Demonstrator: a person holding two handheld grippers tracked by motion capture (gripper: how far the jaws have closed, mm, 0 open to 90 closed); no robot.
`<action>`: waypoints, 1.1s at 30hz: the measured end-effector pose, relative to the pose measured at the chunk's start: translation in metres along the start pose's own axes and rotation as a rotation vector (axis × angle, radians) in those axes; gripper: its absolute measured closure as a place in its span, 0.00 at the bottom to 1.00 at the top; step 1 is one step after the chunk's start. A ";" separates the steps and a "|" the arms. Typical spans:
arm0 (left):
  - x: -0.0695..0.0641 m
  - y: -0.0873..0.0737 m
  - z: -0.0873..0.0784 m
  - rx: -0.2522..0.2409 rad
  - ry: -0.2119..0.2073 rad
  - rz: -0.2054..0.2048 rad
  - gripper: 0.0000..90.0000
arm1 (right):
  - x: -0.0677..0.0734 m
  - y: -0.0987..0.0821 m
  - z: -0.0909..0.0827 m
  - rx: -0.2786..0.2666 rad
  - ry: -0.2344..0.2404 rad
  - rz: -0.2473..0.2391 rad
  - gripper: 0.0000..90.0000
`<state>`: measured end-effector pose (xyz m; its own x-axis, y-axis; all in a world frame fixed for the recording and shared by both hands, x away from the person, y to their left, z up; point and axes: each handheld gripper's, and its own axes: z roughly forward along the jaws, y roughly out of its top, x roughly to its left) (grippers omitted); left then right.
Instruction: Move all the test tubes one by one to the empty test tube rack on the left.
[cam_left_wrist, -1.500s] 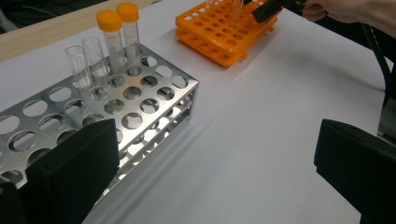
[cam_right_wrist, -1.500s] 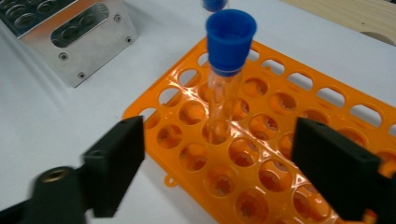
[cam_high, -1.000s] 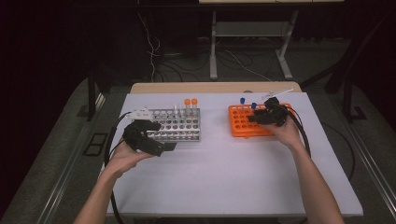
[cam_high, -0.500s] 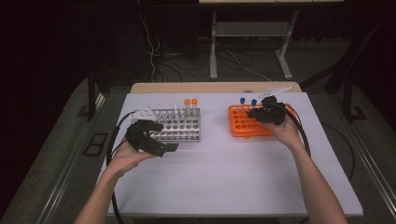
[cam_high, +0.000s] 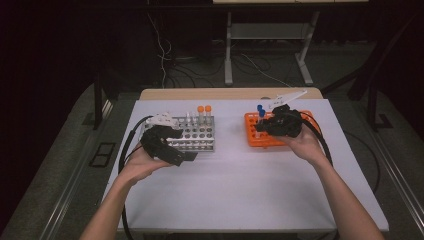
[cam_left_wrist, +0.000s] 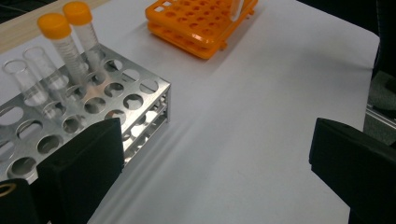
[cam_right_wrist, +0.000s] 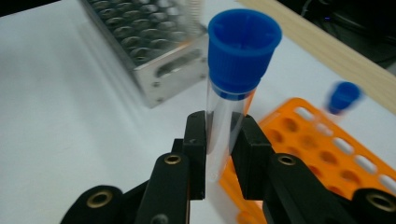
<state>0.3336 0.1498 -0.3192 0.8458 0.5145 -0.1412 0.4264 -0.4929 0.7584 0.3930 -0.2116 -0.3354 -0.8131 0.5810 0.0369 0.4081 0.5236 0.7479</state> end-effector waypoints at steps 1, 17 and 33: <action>-0.001 0.002 0.001 0.002 -0.003 0.005 0.03 | 0.006 0.002 0.001 0.007 0.019 -0.008 0.84; -0.016 0.033 0.015 0.035 -0.073 0.094 0.15 | 0.070 0.020 0.034 0.058 0.191 -0.157 0.84; -0.024 0.040 0.027 0.104 -0.139 0.162 0.47 | 0.114 0.029 0.062 0.074 0.293 -0.241 0.84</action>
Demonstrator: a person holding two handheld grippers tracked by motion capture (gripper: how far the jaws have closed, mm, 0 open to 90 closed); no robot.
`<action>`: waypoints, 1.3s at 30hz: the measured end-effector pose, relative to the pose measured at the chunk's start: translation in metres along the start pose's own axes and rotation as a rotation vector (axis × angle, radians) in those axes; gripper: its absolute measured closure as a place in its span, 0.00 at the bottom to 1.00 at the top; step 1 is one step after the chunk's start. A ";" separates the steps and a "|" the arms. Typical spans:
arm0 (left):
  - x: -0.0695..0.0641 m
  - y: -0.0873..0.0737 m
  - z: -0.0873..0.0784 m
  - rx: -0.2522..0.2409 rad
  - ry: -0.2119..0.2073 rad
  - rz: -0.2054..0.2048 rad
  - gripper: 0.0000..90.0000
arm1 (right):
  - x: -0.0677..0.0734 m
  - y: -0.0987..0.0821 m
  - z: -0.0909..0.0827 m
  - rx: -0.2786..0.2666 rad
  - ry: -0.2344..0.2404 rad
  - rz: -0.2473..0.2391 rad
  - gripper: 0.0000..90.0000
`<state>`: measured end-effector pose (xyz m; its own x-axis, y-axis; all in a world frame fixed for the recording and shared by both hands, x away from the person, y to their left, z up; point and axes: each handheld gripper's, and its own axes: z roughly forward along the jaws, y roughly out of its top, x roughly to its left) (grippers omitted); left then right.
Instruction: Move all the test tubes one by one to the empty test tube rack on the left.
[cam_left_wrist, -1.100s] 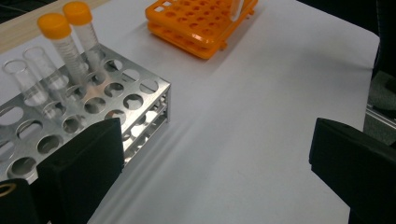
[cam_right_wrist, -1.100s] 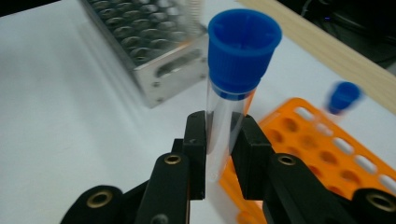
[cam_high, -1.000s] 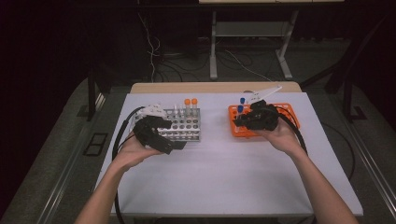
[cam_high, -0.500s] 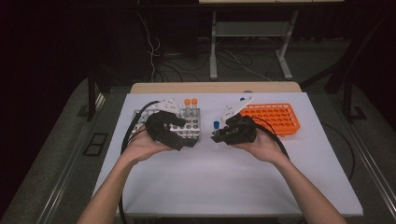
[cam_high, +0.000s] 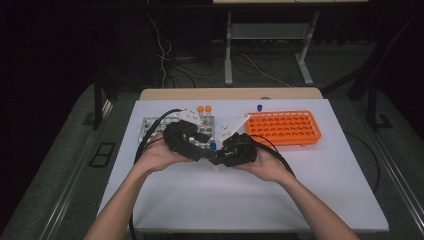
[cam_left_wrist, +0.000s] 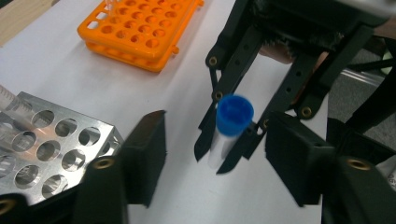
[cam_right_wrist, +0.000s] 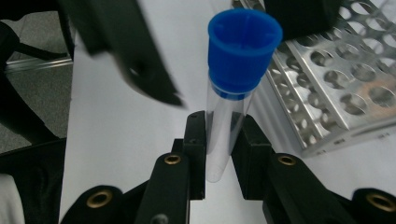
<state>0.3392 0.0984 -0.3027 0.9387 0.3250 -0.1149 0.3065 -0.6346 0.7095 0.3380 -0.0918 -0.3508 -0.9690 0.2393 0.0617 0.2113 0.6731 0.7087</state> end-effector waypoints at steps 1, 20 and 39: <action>0.000 0.000 0.000 0.003 -0.002 0.007 0.50 | 0.001 0.001 0.001 -0.002 0.005 0.001 0.84; 0.013 0.007 -0.017 0.027 0.041 0.036 0.82 | -0.012 -0.002 -0.007 -0.025 -0.019 0.092 0.57; 0.062 0.007 -0.056 0.002 0.187 -0.051 0.83 | -0.034 -0.020 -0.041 -0.009 -0.086 0.214 0.01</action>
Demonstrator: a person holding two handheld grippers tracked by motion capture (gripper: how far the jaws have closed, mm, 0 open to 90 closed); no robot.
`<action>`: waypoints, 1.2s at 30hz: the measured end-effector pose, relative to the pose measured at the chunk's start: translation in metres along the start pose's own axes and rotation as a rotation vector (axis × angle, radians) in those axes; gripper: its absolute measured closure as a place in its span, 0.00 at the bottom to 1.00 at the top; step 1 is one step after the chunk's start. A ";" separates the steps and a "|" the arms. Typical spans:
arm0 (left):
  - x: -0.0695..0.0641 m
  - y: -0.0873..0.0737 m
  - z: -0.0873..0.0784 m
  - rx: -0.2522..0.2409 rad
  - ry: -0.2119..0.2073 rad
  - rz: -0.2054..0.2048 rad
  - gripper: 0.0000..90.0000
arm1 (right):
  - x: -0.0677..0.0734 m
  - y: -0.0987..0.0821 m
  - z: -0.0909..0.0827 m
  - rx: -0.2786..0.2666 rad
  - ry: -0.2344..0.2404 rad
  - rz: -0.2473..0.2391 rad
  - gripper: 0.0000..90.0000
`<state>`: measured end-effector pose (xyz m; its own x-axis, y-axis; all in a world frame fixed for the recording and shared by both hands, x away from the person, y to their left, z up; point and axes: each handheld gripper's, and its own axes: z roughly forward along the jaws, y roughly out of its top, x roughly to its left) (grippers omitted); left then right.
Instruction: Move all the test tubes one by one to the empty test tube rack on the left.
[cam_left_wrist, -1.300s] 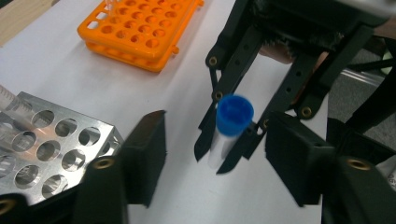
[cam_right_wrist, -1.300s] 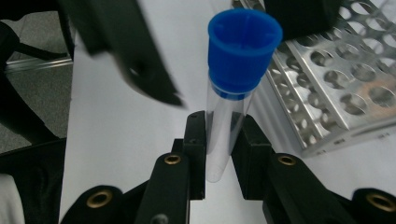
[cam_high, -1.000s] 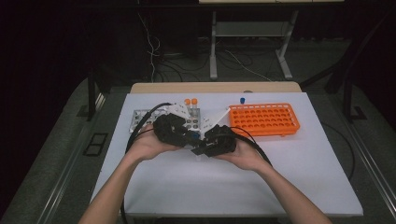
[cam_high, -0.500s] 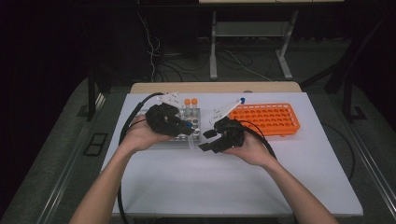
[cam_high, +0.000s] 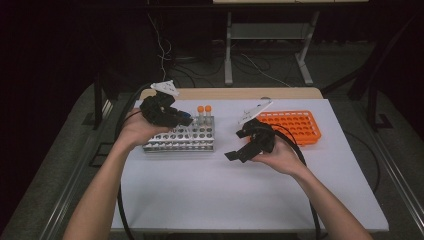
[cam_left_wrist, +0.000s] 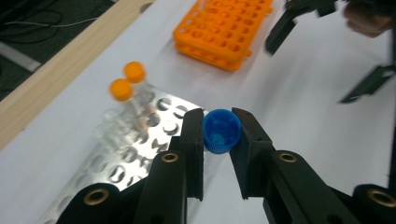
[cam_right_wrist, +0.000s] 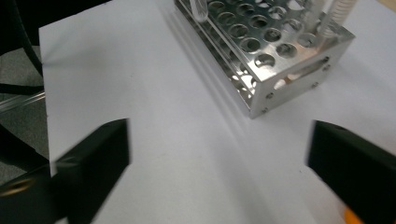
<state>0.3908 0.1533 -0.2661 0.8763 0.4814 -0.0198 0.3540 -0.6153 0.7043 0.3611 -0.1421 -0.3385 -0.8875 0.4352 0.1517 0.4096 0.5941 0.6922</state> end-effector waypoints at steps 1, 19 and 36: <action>0.004 0.000 -0.001 0.001 0.008 -0.005 0.83 | -0.001 -0.001 -0.002 0.002 -0.008 0.003 0.00; 0.058 -0.001 0.009 -0.004 0.112 -0.087 0.83 | -0.022 -0.027 -0.022 0.003 -0.053 0.071 0.00; 0.088 -0.009 0.038 0.010 0.133 -0.139 0.83 | -0.034 -0.049 -0.033 -0.008 -0.081 0.115 0.00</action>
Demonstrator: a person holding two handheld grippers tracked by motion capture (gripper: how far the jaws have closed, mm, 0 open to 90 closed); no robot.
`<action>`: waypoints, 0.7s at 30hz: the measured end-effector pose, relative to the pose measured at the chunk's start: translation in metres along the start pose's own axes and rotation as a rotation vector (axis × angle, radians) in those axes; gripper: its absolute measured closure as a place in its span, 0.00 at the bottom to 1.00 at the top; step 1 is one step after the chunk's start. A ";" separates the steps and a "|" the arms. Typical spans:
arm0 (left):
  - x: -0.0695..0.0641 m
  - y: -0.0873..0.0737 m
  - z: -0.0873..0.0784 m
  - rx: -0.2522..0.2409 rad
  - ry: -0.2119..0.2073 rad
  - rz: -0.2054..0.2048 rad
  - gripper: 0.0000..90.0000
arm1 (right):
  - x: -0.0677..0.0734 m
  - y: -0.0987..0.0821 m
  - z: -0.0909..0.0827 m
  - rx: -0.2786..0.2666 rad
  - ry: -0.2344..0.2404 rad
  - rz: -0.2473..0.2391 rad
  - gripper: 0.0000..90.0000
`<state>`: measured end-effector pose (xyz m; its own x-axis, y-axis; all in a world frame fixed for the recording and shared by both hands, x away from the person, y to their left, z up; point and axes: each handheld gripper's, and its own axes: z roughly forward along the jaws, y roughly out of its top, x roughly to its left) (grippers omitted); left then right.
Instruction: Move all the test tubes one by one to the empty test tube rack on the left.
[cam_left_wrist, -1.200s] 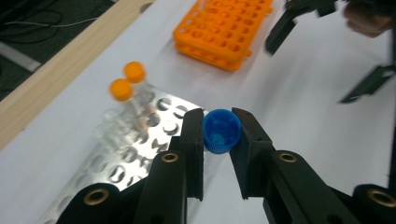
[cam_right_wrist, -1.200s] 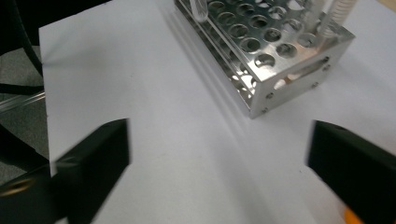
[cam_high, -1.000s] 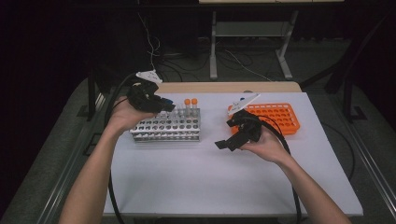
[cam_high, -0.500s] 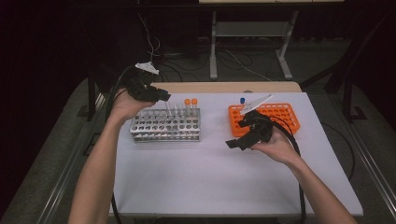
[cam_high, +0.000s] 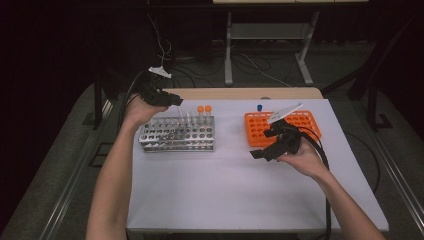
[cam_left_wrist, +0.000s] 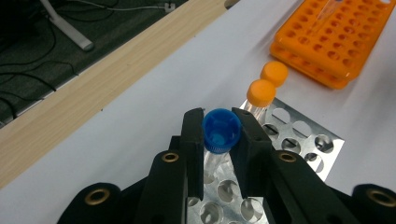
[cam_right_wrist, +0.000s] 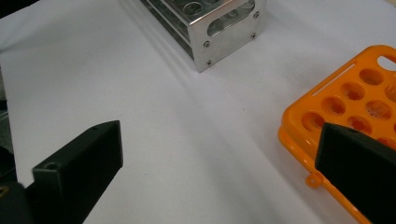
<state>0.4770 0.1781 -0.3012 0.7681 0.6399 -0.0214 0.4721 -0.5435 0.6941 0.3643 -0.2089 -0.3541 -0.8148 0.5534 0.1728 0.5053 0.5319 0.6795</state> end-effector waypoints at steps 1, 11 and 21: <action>0.000 -0.001 0.002 0.003 0.000 -0.001 0.83 | -0.001 -0.001 0.000 -0.001 -0.001 -0.001 0.00; 0.005 -0.014 0.017 0.034 -0.015 -0.024 0.83 | -0.008 -0.004 0.003 -0.010 -0.003 0.021 0.00; 0.007 -0.024 0.023 0.028 -0.047 -0.055 0.82 | -0.021 -0.005 0.009 -0.024 -0.028 0.047 0.00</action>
<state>0.4807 0.1833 -0.3348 0.7596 0.6437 -0.0929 0.5255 -0.5234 0.6708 0.3813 -0.2171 -0.3676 -0.7817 0.5955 0.1853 0.5360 0.4897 0.6877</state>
